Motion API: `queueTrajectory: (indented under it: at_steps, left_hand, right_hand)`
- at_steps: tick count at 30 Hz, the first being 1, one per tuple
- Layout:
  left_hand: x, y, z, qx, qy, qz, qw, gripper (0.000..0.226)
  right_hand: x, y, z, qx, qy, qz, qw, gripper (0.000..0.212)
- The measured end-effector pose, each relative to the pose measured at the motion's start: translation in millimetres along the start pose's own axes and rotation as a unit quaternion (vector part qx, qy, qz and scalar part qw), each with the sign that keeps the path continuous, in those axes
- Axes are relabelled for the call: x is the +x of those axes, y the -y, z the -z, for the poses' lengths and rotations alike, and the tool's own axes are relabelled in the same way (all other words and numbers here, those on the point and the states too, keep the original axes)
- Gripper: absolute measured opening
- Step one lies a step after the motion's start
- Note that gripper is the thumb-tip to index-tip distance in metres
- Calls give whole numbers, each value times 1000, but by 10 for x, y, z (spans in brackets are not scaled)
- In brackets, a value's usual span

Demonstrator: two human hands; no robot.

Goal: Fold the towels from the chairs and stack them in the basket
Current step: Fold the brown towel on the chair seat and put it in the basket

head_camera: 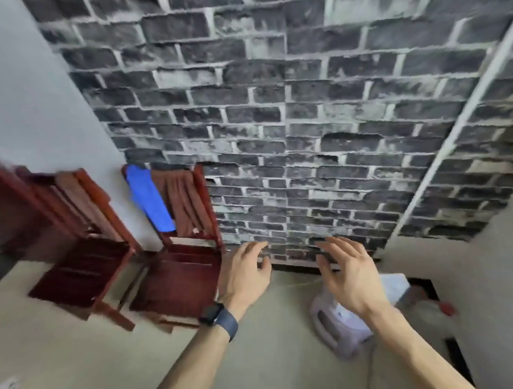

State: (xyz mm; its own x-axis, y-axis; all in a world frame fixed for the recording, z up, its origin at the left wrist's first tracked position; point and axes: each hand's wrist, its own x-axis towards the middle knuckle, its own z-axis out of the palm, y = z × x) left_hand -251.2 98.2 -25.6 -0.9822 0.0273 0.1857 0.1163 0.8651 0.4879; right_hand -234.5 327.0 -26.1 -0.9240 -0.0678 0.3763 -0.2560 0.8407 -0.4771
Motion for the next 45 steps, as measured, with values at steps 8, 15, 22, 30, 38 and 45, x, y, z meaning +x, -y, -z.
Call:
queueTrajectory:
  at_steps: [8,15,22,30,38,45]
  left_hand:
    - [-398,2311,1407,53,-114,206,970,31]
    - [-618,3665,2044,54,-105,329,937,36]
    - [-253,4521,2290,36,-108,386,916,38]
    - [436,5433,3045,45,-159,414,895,38]
    - [1298,6785,3567,40,-137,362,921,39]
    - [2466,8316,3533,14,-30,237,971,44]
  right_hand:
    - [861,1928,-1715,55,144,157,975,38]
    - [1198,3192,-2763,92,188,212,955,38]
    - [1889,3986,-3691,103,228,280,927,29]
    - [2875,4996,-4527,95,285,324,897,46]
    - [3552,5830,-5393,104,321,203,919,35]
    - [4154,6164,-6688,134,326,-180,918,59]
